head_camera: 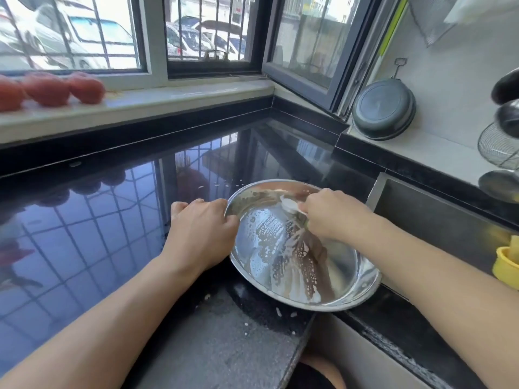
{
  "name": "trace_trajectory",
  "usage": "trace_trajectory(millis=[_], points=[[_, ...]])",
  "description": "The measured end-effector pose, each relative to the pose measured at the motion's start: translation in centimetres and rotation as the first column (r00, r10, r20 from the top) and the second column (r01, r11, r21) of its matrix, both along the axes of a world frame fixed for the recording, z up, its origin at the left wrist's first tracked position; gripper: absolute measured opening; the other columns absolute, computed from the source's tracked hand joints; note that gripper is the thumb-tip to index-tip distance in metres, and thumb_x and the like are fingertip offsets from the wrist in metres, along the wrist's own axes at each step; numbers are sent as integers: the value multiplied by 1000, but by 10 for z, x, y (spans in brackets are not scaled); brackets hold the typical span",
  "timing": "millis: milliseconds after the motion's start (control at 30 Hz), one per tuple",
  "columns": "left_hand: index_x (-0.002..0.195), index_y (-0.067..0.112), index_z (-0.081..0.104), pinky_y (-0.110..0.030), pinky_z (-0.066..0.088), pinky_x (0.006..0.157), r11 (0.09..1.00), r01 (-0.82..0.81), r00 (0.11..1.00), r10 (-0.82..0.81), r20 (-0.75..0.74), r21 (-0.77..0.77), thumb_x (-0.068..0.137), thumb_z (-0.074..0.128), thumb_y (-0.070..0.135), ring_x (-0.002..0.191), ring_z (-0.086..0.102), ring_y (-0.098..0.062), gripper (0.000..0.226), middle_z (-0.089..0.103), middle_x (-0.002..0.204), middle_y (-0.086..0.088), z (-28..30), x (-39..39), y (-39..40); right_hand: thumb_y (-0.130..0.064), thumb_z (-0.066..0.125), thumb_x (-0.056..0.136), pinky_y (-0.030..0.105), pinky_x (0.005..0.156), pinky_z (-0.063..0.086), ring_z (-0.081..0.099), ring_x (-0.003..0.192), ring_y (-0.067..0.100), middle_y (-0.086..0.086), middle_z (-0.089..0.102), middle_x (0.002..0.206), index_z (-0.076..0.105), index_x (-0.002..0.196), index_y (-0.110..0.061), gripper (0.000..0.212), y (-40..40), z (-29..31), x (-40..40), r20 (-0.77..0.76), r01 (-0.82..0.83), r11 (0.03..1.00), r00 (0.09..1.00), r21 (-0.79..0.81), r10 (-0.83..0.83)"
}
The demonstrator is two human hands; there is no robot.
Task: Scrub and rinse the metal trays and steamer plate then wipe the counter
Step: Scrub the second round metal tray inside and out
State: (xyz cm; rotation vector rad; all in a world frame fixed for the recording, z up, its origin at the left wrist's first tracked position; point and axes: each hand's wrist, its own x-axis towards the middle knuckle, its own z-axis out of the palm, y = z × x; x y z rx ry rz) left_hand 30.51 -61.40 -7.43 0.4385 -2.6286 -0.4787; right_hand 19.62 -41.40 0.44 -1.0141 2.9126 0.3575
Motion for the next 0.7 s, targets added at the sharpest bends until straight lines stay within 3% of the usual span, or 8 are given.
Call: trace_trajectory(millis=[133,200,300,467,533,600,700], points=[[73,14,52,-41,31,94,1000,7,1000,-7,1,9,81,25,33,77,50,-20,34,55,63,0,0,0,0,-13,45,92,36,78,49,61,99,34,9,61,100,64,120,-22,35,-18,-7,23,86,-178,984,981,6,176],[73,15,52,-40,30,93,1000,0,1000,-1,4,13,81,25,33,77,50,-20,34,55,64,0,1,0,-1,-16,45,94,40,87,52,62,107,35,11,65,116,63,127,-32,41,-19,-4,19,74,-155,987,985,-38,157],[73,16,52,-41,30,95,1000,-8,1000,8,4,21,80,25,33,80,51,-21,33,56,65,1,1,1,0,-9,43,94,36,84,46,60,113,36,15,63,122,56,136,-29,48,-10,3,6,-3,-71,997,997,-15,71],[75,18,54,-41,31,93,1000,-5,1000,5,-7,4,92,37,31,82,51,-21,27,57,67,3,-2,-1,0,-17,45,93,39,75,51,63,98,33,6,61,100,59,131,-34,44,-26,-18,24,52,-298,954,953,-36,299],[75,17,54,-39,29,89,1000,-11,1000,10,-11,-10,95,41,29,83,49,-21,27,57,67,3,-1,0,0,-19,44,95,41,80,51,62,103,35,7,60,109,52,140,-41,50,-28,-21,12,12,-262,964,965,-35,263],[76,16,56,-37,26,86,1000,-2,1000,2,1,-14,92,36,32,83,48,-22,30,57,67,3,2,0,0,-17,40,97,43,84,48,61,109,37,10,59,121,50,143,-34,50,-20,-19,-4,-94,-212,977,973,-15,209],[79,18,60,-37,26,86,1000,13,1000,-13,6,7,80,26,36,83,50,-21,39,59,67,2,4,0,0,-13,42,97,42,80,48,62,110,37,10,61,122,55,137,-26,44,2,-14,-17,-199,-101,993,974,55,110]])
